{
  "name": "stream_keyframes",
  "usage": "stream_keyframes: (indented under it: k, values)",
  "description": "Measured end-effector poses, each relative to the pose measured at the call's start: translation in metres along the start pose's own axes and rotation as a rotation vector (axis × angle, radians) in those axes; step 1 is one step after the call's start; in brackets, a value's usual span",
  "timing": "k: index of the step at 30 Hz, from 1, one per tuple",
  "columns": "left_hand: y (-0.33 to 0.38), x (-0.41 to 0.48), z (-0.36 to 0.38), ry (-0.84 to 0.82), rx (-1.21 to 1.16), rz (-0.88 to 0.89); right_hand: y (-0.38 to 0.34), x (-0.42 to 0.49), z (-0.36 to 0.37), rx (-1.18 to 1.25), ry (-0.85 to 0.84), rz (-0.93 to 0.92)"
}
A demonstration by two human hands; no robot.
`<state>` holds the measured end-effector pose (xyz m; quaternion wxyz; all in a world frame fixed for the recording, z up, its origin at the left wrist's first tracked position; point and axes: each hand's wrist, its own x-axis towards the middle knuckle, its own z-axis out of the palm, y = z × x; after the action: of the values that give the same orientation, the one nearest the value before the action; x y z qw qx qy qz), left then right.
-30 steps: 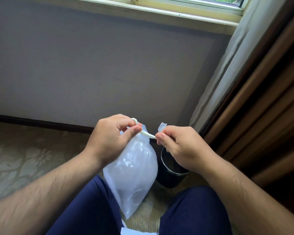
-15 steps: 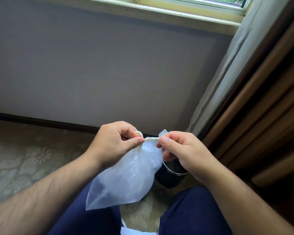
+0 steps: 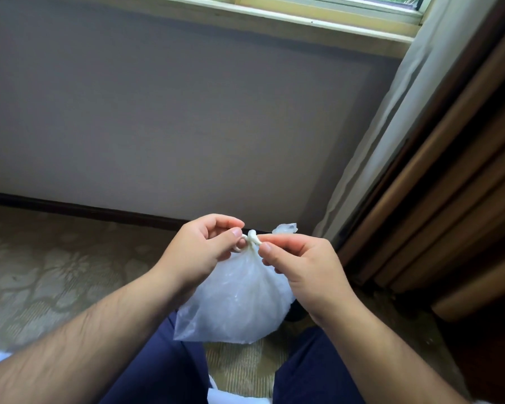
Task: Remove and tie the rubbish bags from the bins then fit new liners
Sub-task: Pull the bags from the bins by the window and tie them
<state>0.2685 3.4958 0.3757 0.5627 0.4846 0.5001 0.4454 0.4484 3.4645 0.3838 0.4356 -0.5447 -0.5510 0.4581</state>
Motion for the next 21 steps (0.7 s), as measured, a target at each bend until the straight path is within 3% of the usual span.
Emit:
stream_keyframes:
  k: [12,16,21]
  values:
    - [0.003,-0.004,0.000,-0.128,-0.060,0.006,0.008,0.003,0.001,-0.431,0.181,-0.435]
    - [0.004,-0.006,-0.001,-0.188,-0.093,0.050,0.001,0.001,-0.004,-0.446,0.152,-0.450]
    - [0.004,-0.004,0.001,-0.204,-0.042,0.104,-0.004,-0.004,-0.008,-0.364,-0.017,-0.303]
